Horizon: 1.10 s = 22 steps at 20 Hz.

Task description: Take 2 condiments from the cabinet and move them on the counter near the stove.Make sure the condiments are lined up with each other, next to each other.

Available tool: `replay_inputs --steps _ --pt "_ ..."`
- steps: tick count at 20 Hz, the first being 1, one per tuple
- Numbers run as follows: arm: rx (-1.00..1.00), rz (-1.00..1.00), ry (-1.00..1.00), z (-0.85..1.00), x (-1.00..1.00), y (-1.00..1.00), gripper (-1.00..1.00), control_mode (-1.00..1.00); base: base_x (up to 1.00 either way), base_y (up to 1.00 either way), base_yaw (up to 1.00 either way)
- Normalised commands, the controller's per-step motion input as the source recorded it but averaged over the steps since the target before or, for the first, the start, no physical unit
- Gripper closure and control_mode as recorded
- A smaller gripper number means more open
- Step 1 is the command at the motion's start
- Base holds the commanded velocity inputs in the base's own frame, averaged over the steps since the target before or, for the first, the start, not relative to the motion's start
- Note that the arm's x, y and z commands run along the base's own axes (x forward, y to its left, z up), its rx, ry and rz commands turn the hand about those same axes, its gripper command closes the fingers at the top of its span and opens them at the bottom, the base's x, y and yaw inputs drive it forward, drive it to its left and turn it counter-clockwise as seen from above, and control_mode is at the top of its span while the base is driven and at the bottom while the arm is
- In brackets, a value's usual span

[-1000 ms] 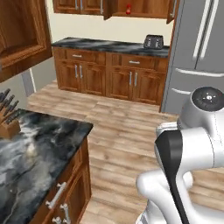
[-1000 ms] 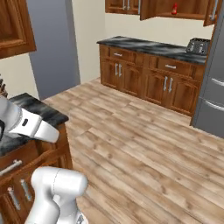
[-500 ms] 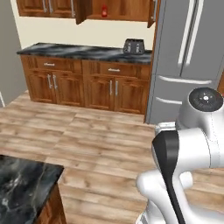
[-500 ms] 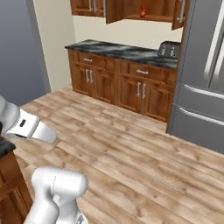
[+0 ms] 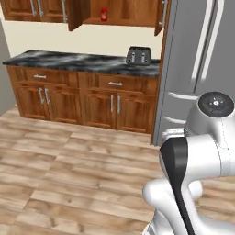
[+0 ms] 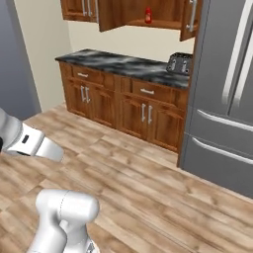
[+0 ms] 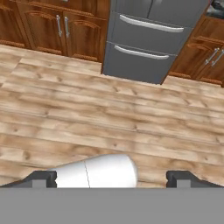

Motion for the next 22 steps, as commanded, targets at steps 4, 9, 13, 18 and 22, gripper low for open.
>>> replay_inputs --steps 4,9,13,18,22 --pt "0.00 0.00 0.00 0.00 0.00 0.00 -1.00 1.00 1.00 -0.01 0.00" --pt "0.00 0.00 0.00 0.00 0.00 0.00 -1.00 1.00 1.00 0.09 -0.07" --pt "0.00 0.00 0.00 0.00 0.00 0.00 -1.00 1.00 1.00 0.29 -0.13" --pt "0.00 0.00 0.00 0.00 0.00 0.00 -1.00 1.00 1.00 0.49 -0.17" --pt "0.00 0.00 0.00 0.00 0.00 0.00 -1.00 1.00 1.00 0.65 -0.19"
